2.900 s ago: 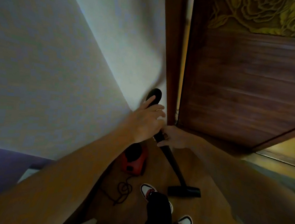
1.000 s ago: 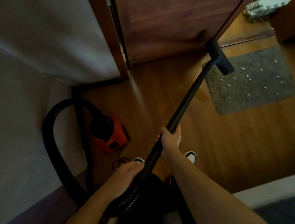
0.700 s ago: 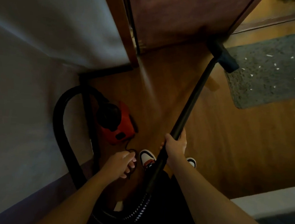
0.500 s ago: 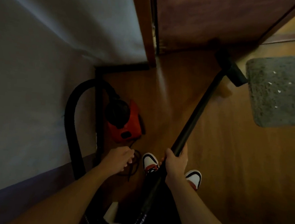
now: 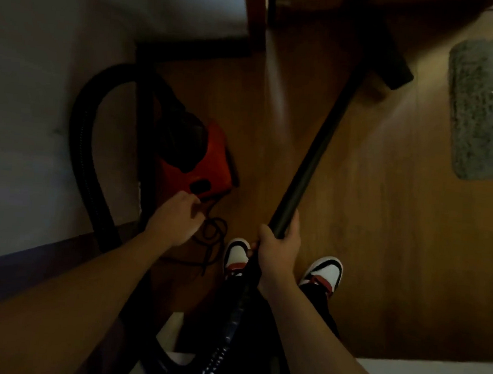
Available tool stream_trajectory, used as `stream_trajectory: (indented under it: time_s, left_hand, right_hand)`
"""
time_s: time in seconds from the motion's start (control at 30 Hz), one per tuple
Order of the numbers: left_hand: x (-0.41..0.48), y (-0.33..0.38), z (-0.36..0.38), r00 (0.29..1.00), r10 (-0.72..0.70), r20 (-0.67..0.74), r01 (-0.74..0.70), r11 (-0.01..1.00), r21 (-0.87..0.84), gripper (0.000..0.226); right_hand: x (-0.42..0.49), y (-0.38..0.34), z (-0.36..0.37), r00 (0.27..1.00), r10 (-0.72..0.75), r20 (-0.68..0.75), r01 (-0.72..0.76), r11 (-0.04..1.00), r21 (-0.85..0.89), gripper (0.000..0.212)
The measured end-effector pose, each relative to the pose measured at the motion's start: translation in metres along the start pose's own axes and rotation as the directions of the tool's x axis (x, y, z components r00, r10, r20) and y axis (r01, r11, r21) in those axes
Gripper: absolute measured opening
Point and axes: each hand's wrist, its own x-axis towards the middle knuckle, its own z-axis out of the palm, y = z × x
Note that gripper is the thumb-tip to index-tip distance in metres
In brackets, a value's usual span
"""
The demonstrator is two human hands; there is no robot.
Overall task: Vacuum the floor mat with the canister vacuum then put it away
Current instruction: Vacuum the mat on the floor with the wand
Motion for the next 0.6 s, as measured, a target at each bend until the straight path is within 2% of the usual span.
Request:
stream_trajectory:
  time_s: [0.3,0.6]
  left_hand:
    - [0.034,-0.045,0.034,1.000,0.016,0.018,-0.020,0.964,0.264,0.070]
    - [0.059,-0.052,0.051,0.999,0.044,0.008,-0.044,0.929,0.368,0.087]
  right_hand:
    - [0.023,0.050,0.025,0.999,-0.030,0.020,0.029,0.998,0.054,0.077]
    - [0.039,0.077,0.029,0.999,-0.034,-0.010,0.035,0.999,0.033,0.077]
